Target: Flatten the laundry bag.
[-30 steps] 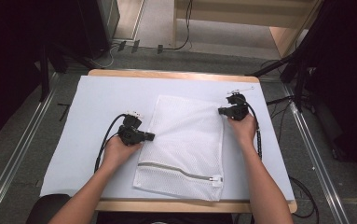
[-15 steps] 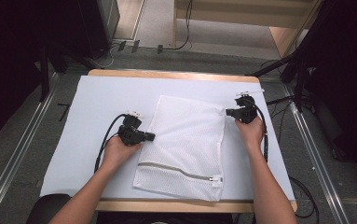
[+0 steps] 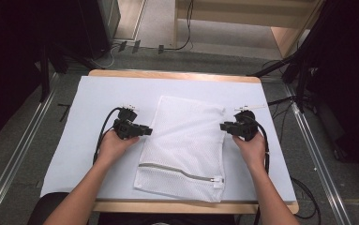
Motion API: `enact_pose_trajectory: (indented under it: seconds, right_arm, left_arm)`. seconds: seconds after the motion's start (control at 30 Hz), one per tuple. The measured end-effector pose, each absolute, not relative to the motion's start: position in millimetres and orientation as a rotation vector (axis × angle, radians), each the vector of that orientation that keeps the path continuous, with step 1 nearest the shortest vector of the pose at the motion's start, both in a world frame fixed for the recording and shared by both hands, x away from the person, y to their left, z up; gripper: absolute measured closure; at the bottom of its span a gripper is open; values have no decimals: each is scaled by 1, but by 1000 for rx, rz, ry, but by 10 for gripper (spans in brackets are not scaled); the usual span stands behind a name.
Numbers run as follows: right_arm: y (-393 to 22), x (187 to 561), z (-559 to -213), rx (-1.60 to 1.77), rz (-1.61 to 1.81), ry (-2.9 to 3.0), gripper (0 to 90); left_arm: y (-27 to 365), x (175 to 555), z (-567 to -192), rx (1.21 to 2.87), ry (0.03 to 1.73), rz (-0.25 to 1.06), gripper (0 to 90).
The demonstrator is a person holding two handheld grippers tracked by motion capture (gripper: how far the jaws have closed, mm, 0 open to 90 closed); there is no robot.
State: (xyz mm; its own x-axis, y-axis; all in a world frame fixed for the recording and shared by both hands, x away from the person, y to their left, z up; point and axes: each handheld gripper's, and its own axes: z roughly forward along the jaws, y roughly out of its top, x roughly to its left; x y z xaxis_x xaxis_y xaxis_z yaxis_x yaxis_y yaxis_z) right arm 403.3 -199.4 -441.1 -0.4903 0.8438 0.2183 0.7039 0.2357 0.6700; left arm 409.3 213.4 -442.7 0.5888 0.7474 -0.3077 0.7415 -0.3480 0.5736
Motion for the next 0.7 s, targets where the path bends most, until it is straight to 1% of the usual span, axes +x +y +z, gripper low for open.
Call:
enact_pose_trajectory:
  seconds: [0.07, 0.1, 0.17, 0.33, 0.37, 0.43, 0.47, 0.5, 0.53, 0.57, 0.6, 0.63, 0.67, 0.7]
  right_arm:
    - [-199, 399, -441, 1470, 1104, 2309, 687]
    - [-198, 391, -443, 1471, 1114, 2321, 664]
    - [-196, 386, -444, 1472, 1114, 2330, 649]
    - [-194, 376, -445, 1465, 1101, 2343, 612]
    - [-193, 373, -446, 1466, 1112, 2342, 585]
    - [-192, 370, -449, 1485, 1106, 2350, 562]
    - [-192, 370, -449, 1485, 1106, 2350, 562]
    - [-191, 368, -453, 1511, 1102, 2369, 542]
    - [-190, 367, -456, 1522, 1086, 2383, 540]
    - [-188, 366, -460, 1539, 1070, 2392, 546]
    - [-187, 366, -463, 1551, 1045, 2404, 593]
    - [-186, 366, -465, 1552, 1026, 2426, 650]
    - [-185, 365, -464, 1539, 1019, 2425, 752]
    - [-183, 366, -464, 1546, 1003, 2449, 809]
  left_arm:
    - [214, 412, -443, 2119, 1191, 0, 687]
    - [214, 416, -443, 2122, 1204, -10, 650]
    - [212, 418, -445, 2120, 1209, -15, 638]
    - [206, 422, -452, 2147, 1210, -20, 636]
    - [204, 422, -452, 2134, 1210, -30, 639]
    - [203, 423, -453, 2143, 1204, -41, 687]
    - [201, 422, -454, 2140, 1196, -34, 687]
    - [197, 422, -455, 2148, 1176, -60, 761]
    - [195, 422, -456, 2164, 1163, -65, 824]
    - [192, 421, -457, 2172, 1155, -54, 862]
    - [192, 421, -457, 2172, 1155, -54, 894]
    - [189, 421, -457, 2183, 1142, -50, 900]
    - [189, 421, -456, 2185, 1144, -41, 900]
    - [190, 421, -456, 2181, 1150, -27, 900]
